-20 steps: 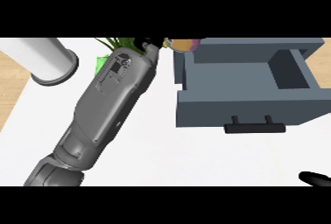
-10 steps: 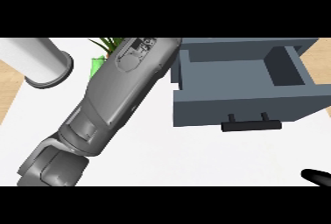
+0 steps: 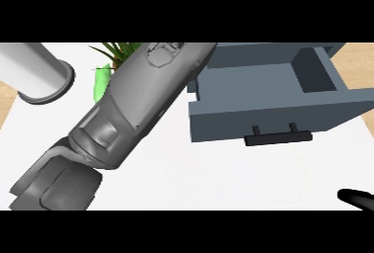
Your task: Pick up the can, place it into the drawer and close the drawer
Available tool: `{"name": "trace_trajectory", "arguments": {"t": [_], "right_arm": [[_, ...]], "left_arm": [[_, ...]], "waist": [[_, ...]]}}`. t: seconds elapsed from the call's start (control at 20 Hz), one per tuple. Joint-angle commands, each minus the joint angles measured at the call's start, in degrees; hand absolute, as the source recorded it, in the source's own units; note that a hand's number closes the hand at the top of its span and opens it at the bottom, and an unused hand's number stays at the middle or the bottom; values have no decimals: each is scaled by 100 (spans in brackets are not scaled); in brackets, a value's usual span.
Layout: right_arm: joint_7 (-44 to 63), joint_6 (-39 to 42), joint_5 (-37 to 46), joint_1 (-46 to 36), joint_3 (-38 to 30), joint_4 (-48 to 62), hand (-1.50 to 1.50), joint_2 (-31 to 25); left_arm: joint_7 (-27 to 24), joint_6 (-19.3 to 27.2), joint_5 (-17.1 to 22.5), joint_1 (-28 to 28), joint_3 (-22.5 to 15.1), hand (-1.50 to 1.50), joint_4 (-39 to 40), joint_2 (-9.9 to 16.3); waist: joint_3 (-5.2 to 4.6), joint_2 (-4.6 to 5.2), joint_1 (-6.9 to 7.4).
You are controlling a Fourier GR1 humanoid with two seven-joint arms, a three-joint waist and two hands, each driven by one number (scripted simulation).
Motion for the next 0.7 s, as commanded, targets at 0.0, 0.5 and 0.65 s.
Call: {"name": "trace_trajectory", "arguments": {"t": [0.0,0.5,0.65], "right_arm": [[-66,-126,323,-31,278,111,-150,183],[-23,-13,353,-361,246,219,-150,-136],[-74,41,692,-466,462,67,-150,-259]], "left_arm": [[22,315,224,-170,-474,150,170,0],[-246,924,554,-528,-490,-150,689,1],[-534,956,619,-338,-510,-150,750,1]], "waist": [[1,-7,-14],[5,51,-127],[-2,52,-75]]}}
